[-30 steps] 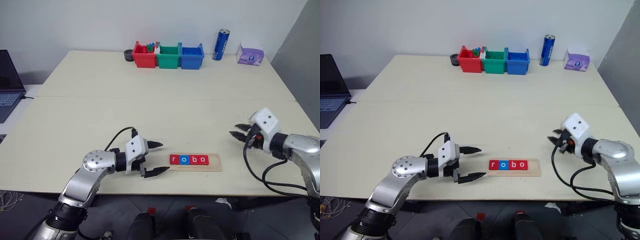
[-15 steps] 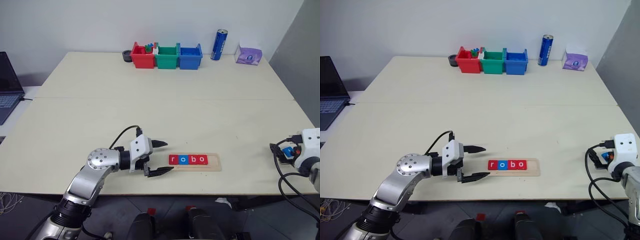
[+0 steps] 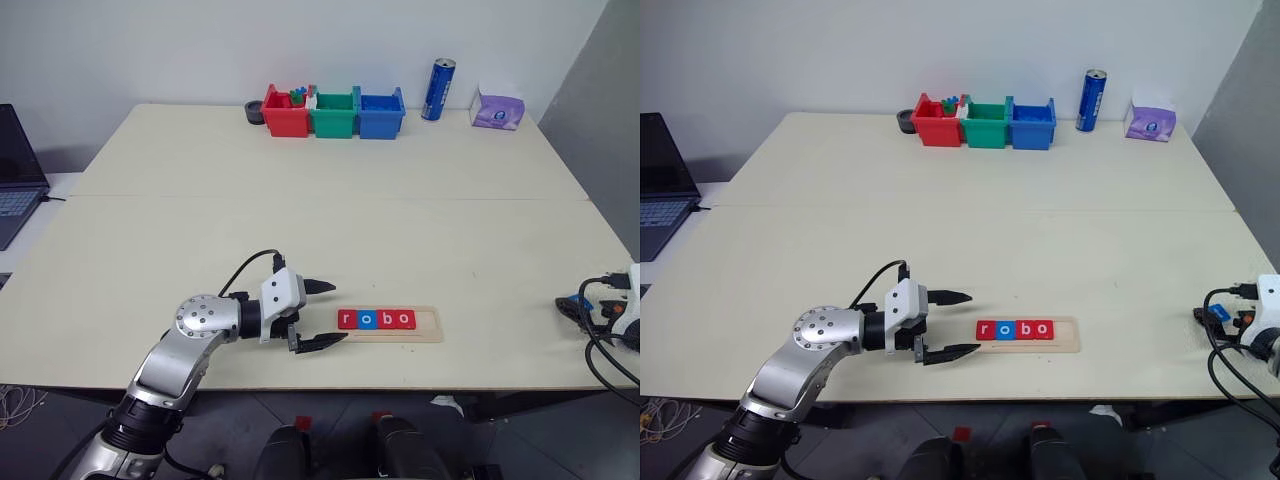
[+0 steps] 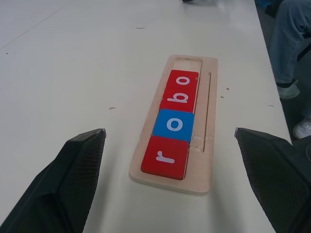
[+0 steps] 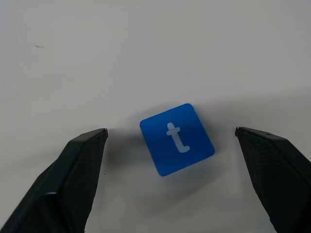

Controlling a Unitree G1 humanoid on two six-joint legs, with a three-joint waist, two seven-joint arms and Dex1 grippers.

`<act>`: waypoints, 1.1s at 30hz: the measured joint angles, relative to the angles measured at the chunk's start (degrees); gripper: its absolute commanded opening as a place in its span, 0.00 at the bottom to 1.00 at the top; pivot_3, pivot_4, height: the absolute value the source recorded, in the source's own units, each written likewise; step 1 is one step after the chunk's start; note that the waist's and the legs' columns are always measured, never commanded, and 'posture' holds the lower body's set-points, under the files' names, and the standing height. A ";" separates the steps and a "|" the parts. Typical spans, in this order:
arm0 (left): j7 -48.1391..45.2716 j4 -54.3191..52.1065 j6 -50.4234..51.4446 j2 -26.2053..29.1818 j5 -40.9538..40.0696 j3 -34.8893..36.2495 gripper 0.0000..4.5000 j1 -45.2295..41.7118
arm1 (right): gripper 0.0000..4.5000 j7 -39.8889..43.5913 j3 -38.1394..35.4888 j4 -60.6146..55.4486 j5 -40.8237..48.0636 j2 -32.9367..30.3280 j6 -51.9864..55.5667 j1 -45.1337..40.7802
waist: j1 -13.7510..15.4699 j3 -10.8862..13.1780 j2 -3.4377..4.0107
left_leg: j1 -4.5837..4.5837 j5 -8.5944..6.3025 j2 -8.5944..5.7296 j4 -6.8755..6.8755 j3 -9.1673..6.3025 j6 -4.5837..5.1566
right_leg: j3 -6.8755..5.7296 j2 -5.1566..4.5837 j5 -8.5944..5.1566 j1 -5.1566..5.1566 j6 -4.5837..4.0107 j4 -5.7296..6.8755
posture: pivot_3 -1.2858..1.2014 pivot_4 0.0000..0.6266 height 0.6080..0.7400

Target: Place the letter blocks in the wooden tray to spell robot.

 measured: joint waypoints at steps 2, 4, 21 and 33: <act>0.03 -0.03 0.04 0.01 0.00 0.00 1.00 0.01 | 0.63 -0.01 -0.25 0.25 0.79 -0.01 0.67 -0.29 | -0.01 0.00 0.00 | 0.00 0.00 0.01 0.01 -0.01 0.00 | 0.00 0.00 0.00 0.00 0.00 0.00 | 0.52 0.24 1.00; 0.05 -0.03 0.06 0.02 0.00 0.00 1.00 0.01 | 0.48 -0.02 -0.42 0.25 1.67 -0.01 1.09 -0.33 | -0.01 0.00 0.00 | 0.00 0.00 0.00 0.01 -0.01 0.00 | 0.00 0.00 0.00 0.00 0.00 0.00 | 0.52 0.24 1.00; 0.02 -0.08 0.25 1.40 -0.03 0.06 1.00 0.04 | 0.33 -9.16 7.59 -39.57 8.89 15.66 15.20 10.71 | 0.07 -0.02 0.05 | -0.12 0.00 0.10 -0.01 -0.31 -0.01 | -0.09 0.02 -0.03 -0.03 0.00 -0.01 | 0.52 0.24 1.00; -0.12 -0.07 0.30 1.45 -0.09 0.06 1.00 0.03 | 0.55 -22.46 7.76 -47.45 8.33 30.14 20.78 11.36 | 0.02 -0.03 0.06 | -0.07 0.00 0.10 -0.03 -0.29 -0.01 | -0.08 0.02 -0.03 -0.04 0.00 -0.01 | 0.52 0.24 1.00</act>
